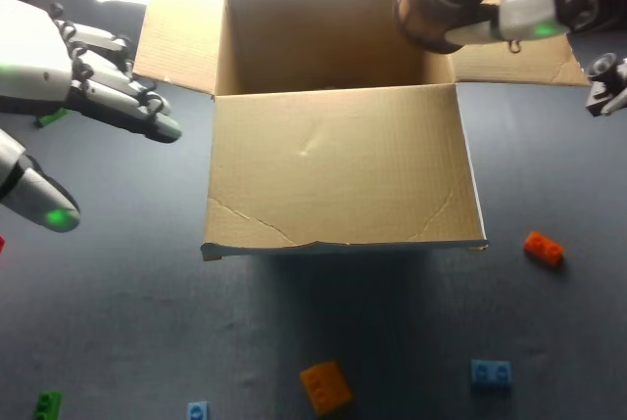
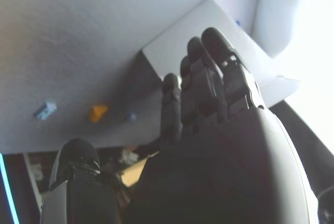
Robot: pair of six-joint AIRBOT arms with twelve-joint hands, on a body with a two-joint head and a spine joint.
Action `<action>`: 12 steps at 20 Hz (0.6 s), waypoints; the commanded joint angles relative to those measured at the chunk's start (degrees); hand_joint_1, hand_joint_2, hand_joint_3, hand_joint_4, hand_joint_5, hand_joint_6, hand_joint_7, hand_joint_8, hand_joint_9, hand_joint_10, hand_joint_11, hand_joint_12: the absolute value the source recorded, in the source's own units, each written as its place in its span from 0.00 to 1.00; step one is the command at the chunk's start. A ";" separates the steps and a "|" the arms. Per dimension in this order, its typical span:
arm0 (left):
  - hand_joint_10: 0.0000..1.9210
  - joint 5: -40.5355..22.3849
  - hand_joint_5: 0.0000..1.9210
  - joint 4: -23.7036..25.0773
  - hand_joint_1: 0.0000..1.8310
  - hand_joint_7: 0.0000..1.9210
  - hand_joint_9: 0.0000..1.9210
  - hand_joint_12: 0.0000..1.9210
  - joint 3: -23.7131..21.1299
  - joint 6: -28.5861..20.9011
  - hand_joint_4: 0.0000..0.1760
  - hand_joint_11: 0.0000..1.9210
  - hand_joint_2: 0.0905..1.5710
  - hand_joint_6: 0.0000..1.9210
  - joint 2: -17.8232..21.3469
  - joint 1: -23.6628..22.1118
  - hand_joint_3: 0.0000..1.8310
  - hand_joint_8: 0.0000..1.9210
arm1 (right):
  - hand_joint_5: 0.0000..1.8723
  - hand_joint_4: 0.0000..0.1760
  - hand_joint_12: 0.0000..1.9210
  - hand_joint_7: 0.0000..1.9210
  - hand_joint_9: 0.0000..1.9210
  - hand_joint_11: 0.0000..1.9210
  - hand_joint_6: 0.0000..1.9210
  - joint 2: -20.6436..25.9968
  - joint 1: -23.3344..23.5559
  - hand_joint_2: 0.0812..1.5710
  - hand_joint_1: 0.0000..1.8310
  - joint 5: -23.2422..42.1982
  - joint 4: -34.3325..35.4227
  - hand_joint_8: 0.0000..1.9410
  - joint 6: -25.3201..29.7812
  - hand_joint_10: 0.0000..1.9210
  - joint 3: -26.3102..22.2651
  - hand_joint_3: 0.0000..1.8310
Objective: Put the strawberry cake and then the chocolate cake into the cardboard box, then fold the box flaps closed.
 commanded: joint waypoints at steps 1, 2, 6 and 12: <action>0.00 -0.08 0.10 -4.43 0.08 0.13 0.17 0.56 0.28 -0.04 0.38 0.00 0.64 0.00 0.49 -0.42 0.00 0.00 | 0.48 0.00 1.00 0.46 0.37 0.18 0.52 0.39 0.96 0.74 0.73 7.61 0.36 0.63 -0.26 0.81 0.44 0.00; 0.00 -0.09 0.11 -4.60 0.08 0.13 0.17 0.56 0.36 -0.07 0.37 0.00 0.64 0.00 0.39 -0.42 0.00 0.00 | 0.48 0.00 1.00 0.46 0.38 0.18 0.51 -0.26 1.00 0.73 0.74 7.76 0.36 0.61 -0.63 0.80 0.85 0.00; 0.00 -0.08 0.11 -4.94 0.09 0.14 0.18 0.58 0.39 -0.12 0.39 0.00 0.64 0.00 0.25 -0.40 0.00 0.00 | 0.48 0.00 1.00 0.45 0.34 0.18 0.55 -2.45 1.45 0.73 0.66 9.03 -0.71 0.65 -1.85 0.73 2.08 0.00; 0.01 -0.08 0.13 -4.93 0.08 0.16 0.20 0.61 0.37 -0.11 0.30 0.00 0.66 0.00 0.11 -0.26 0.00 0.00 | 0.48 0.02 1.00 0.43 0.31 0.19 0.57 -6.45 -0.92 0.74 0.65 7.81 -0.58 0.68 -1.94 0.76 5.45 0.00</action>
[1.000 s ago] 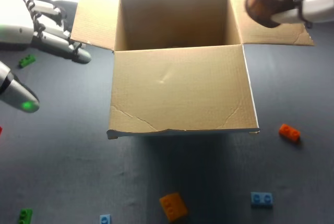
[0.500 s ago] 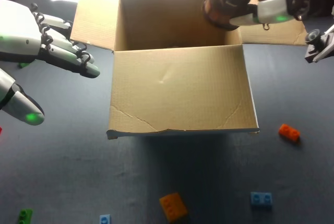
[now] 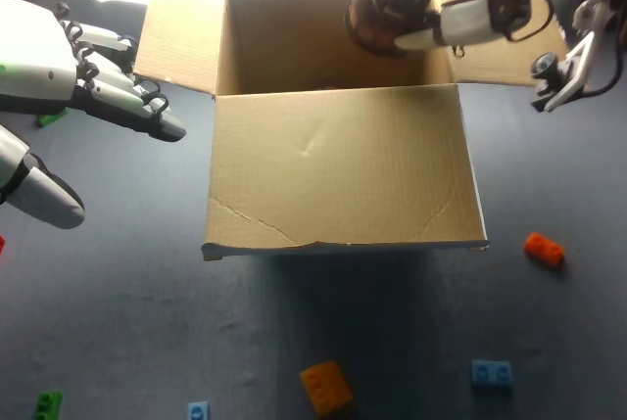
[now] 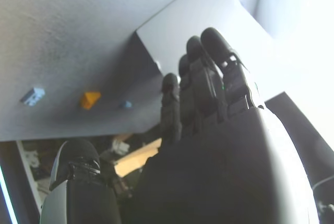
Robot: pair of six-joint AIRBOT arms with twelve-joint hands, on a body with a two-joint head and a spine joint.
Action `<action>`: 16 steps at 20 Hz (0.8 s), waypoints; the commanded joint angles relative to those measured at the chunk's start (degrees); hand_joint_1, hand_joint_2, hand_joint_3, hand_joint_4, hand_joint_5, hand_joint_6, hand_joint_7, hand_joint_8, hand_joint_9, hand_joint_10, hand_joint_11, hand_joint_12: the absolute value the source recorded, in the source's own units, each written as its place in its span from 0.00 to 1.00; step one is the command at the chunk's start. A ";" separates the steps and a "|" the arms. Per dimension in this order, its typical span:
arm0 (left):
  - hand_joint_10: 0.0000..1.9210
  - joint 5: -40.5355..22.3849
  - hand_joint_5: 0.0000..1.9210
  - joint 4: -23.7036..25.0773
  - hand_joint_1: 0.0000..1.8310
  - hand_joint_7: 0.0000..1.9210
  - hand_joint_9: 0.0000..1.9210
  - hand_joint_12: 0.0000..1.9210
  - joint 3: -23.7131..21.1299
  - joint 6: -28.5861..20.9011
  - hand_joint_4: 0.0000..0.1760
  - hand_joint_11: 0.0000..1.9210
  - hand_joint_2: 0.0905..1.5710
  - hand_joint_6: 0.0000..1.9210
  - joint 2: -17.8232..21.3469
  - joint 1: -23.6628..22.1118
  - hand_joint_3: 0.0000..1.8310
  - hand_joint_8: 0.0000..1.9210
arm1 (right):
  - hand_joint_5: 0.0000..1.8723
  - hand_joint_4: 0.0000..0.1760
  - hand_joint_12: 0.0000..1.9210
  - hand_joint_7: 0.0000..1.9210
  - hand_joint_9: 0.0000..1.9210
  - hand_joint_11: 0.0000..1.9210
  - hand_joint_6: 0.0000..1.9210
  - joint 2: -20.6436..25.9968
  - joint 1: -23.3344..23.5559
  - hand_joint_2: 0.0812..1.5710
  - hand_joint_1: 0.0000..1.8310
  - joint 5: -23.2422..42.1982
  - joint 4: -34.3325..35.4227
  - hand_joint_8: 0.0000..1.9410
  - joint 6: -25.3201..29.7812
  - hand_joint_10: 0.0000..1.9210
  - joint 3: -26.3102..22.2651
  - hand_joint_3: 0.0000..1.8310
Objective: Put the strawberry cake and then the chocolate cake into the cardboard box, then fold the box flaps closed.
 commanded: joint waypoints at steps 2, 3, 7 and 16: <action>0.00 0.03 0.14 -4.21 0.08 0.16 0.19 0.59 0.19 -0.03 0.27 0.00 0.66 0.00 0.17 -0.08 0.00 0.00 | 0.50 0.00 1.00 0.46 0.34 0.21 0.52 -0.31 -0.26 0.72 0.66 6.40 0.65 0.65 -0.37 0.75 1.03 0.00; 0.00 0.03 0.13 -4.21 0.07 0.15 0.18 0.57 0.16 -0.03 0.28 0.00 0.67 0.00 0.17 -0.03 0.00 0.00 | 0.51 0.00 0.99 0.48 0.36 0.22 0.50 -0.80 -0.49 0.72 0.66 6.40 0.66 0.64 -0.90 0.74 1.43 0.00; 0.00 0.03 0.13 -4.19 0.10 0.17 0.19 0.58 0.16 -0.03 0.28 0.00 0.66 0.00 0.12 -0.02 0.00 0.00 | 0.48 0.00 1.00 0.48 0.36 0.21 0.53 -2.30 -1.52 0.72 0.66 6.65 0.68 0.65 -3.04 0.75 2.26 0.00; 0.00 0.03 0.11 -3.97 0.07 0.16 0.18 0.57 0.09 -0.03 0.25 0.00 0.67 0.00 0.04 -0.05 0.00 0.00 | 0.11 0.00 0.74 0.20 0.14 0.00 0.03 -3.74 -1.58 0.64 0.35 7.16 0.74 0.00 -4.58 0.26 2.34 0.00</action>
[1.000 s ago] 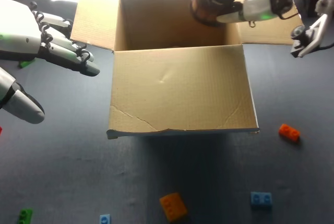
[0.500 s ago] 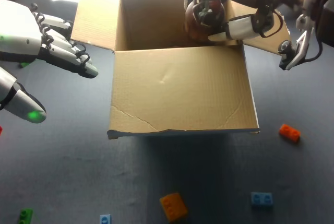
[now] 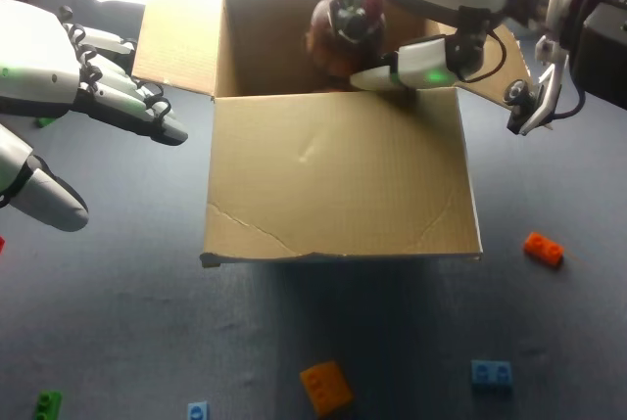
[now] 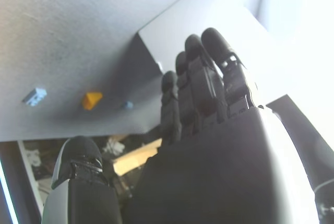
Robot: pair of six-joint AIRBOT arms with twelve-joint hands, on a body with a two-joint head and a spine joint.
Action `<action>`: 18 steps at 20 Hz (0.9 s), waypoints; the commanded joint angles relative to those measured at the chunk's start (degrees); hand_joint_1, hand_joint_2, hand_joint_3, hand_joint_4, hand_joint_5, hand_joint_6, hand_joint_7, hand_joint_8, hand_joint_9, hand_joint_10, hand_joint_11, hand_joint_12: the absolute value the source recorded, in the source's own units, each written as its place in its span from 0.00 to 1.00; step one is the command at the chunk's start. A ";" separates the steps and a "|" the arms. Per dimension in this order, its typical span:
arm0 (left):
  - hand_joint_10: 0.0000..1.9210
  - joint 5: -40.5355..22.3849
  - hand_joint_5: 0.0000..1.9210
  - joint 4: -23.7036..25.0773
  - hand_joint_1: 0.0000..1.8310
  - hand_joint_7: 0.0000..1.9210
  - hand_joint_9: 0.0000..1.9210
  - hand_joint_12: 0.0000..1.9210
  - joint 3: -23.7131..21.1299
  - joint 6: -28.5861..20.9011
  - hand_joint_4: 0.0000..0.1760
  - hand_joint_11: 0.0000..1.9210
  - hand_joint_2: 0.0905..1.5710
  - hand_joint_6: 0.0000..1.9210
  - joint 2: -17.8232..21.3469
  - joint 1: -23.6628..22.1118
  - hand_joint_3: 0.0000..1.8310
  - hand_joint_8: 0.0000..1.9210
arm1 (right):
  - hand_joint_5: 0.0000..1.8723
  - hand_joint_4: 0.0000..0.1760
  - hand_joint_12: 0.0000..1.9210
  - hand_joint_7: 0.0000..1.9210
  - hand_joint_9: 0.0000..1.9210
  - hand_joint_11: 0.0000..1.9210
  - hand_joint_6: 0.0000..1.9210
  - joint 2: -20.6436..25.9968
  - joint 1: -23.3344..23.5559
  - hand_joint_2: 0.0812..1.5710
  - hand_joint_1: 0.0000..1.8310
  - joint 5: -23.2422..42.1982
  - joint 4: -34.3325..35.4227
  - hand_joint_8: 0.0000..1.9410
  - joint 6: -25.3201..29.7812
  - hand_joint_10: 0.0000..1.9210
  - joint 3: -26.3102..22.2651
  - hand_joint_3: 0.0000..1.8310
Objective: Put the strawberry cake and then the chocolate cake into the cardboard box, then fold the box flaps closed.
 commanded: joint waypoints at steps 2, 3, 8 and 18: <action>0.00 0.05 0.11 -4.04 0.07 0.16 0.17 0.56 0.07 0.06 0.21 0.00 0.67 0.00 0.28 -0.48 0.00 0.00 | 0.08 0.00 0.56 0.14 0.12 0.00 0.00 0.66 0.58 0.61 0.32 6.74 0.52 0.00 -0.34 0.12 0.04 0.00; 0.00 0.05 0.12 -4.04 0.08 0.16 0.18 0.56 0.06 0.06 0.19 0.00 0.67 0.00 0.28 -0.53 0.00 0.00 | 0.06 0.03 0.48 0.12 0.11 0.00 0.00 0.79 0.60 0.61 0.32 6.74 0.52 0.00 -0.42 0.09 0.05 0.00; 0.00 0.05 0.12 -4.04 0.07 0.16 0.18 0.56 -0.02 0.06 0.20 0.00 0.67 0.00 0.27 -0.78 0.00 0.00 | 0.04 0.03 0.33 0.09 0.09 0.00 0.00 2.31 0.75 0.59 0.33 6.38 0.46 0.00 -0.43 0.03 -0.03 0.00; 0.00 1.84 0.13 -4.97 0.03 0.12 0.15 0.55 0.10 0.05 0.25 0.00 0.68 0.00 0.27 -2.79 0.00 0.00 | 0.07 0.00 0.29 0.08 0.09 0.00 0.00 10.50 3.24 0.69 0.06 5.22 0.28 0.00 0.30 0.00 -3.77 0.01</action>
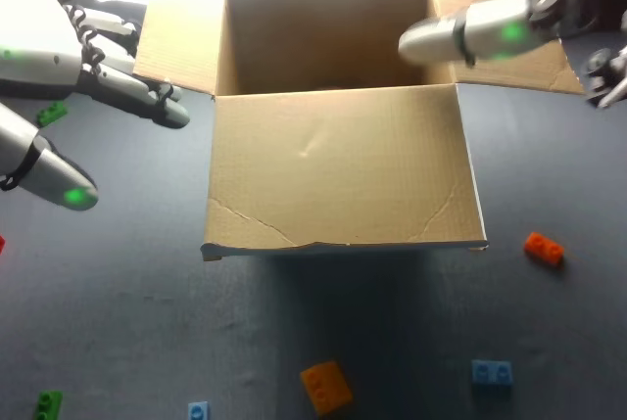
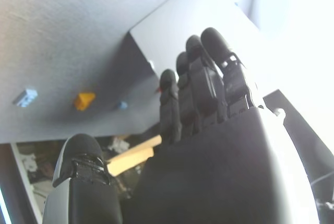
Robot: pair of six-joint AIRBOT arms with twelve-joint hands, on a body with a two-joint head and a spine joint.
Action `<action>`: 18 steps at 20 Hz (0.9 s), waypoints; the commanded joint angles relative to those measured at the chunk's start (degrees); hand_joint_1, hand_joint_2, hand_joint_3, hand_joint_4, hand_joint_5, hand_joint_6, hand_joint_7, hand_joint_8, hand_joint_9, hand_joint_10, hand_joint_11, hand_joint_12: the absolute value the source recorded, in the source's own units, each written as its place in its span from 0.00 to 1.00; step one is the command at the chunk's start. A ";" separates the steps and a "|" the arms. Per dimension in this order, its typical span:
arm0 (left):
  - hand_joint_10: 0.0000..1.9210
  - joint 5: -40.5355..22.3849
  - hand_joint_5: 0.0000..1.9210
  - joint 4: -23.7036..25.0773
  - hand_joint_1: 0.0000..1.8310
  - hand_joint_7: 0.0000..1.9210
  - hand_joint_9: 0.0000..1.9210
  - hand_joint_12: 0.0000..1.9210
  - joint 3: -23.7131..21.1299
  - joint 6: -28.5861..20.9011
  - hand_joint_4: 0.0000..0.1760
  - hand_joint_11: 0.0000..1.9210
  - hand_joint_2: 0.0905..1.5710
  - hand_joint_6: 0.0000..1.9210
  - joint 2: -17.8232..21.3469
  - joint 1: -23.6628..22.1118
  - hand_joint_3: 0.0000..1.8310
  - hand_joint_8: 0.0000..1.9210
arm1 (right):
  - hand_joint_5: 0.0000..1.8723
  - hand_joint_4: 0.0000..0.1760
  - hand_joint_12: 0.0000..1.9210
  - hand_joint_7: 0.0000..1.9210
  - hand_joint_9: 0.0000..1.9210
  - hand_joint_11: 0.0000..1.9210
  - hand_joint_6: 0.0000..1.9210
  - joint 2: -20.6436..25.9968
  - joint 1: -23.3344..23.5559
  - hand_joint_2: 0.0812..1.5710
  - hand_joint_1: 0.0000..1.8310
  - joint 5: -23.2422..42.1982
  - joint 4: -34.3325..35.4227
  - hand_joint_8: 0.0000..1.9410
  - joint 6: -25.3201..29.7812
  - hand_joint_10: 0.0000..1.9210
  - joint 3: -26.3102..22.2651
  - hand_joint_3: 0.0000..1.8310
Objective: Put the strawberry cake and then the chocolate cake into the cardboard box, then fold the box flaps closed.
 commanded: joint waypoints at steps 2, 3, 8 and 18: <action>0.00 0.87 0.12 -4.49 0.02 0.13 0.15 0.55 0.29 0.08 0.25 0.00 0.69 0.00 0.25 -2.00 0.01 0.00 | 0.08 0.00 0.34 0.09 0.10 0.00 0.01 3.28 2.39 0.71 0.03 5.71 0.71 0.00 0.27 0.00 -0.87 0.01; 0.00 0.89 0.12 -4.45 0.02 0.12 0.15 0.54 0.38 0.08 0.24 0.00 0.70 0.00 0.22 -2.61 0.01 0.00 | 0.09 0.00 0.34 0.10 0.10 0.00 0.01 4.26 2.83 0.71 0.03 5.66 0.71 0.00 0.28 0.01 -1.19 0.01; 0.00 0.90 0.11 -2.24 0.00 0.12 0.14 0.49 0.39 0.04 0.14 0.00 0.76 0.00 -0.04 -7.63 0.01 0.00 | 0.10 0.00 0.32 0.11 0.11 0.00 0.00 10.91 3.88 0.77 0.02 4.01 7.36 0.00 -6.19 0.01 -3.56 0.01; 0.00 1.23 0.12 -0.84 0.00 0.12 0.15 0.50 -0.30 -2.47 0.15 0.00 0.75 0.00 -1.83 -11.47 0.00 0.00 | 0.09 0.00 0.29 0.11 0.11 0.00 0.00 18.01 -13.83 0.79 0.04 18.23 29.26 0.00 -24.09 0.00 -7.80 0.00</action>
